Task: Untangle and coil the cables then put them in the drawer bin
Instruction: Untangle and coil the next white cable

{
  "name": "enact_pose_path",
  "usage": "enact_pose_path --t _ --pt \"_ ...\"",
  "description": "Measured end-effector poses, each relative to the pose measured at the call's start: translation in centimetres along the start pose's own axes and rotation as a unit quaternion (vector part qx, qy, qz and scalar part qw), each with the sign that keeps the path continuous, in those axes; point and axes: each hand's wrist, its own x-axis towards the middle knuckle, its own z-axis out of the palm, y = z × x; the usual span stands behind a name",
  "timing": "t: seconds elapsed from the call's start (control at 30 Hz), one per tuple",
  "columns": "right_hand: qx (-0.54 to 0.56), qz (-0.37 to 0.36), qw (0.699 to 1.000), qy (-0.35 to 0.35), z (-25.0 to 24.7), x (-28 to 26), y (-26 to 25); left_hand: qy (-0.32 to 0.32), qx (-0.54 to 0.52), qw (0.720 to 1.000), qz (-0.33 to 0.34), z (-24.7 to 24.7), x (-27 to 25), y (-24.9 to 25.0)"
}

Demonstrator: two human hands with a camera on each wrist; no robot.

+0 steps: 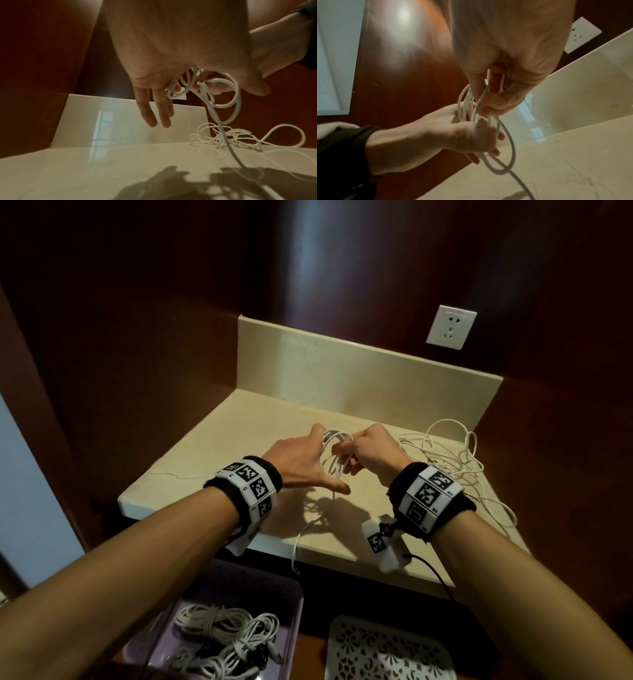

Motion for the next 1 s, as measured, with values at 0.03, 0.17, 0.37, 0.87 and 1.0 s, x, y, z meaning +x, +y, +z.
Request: enact_pose_path --t 0.03,0.17,0.37,0.87,1.0 --pt "0.011 0.002 1.000 -0.001 0.1 -0.1 -0.1 0.011 -0.004 1.000 -0.006 0.1 0.1 0.0" --pt "0.041 0.006 0.999 -0.008 0.5 -0.1 -0.5 0.047 -0.010 0.998 -0.029 0.4 0.4 0.1" --pt "0.047 0.015 0.998 -0.031 0.9 -0.2 -0.2 0.062 -0.097 0.993 -0.017 0.0 0.4 -0.4" --pt "-0.006 -0.050 0.996 -0.069 0.5 -0.8 -0.9 -0.021 -0.245 0.969 -0.007 0.1 -0.4 -0.4" --pt "0.029 -0.039 0.997 -0.066 0.5 -1.2 -0.7 -0.018 -0.182 0.983 -0.024 -0.1 -0.5 0.1"
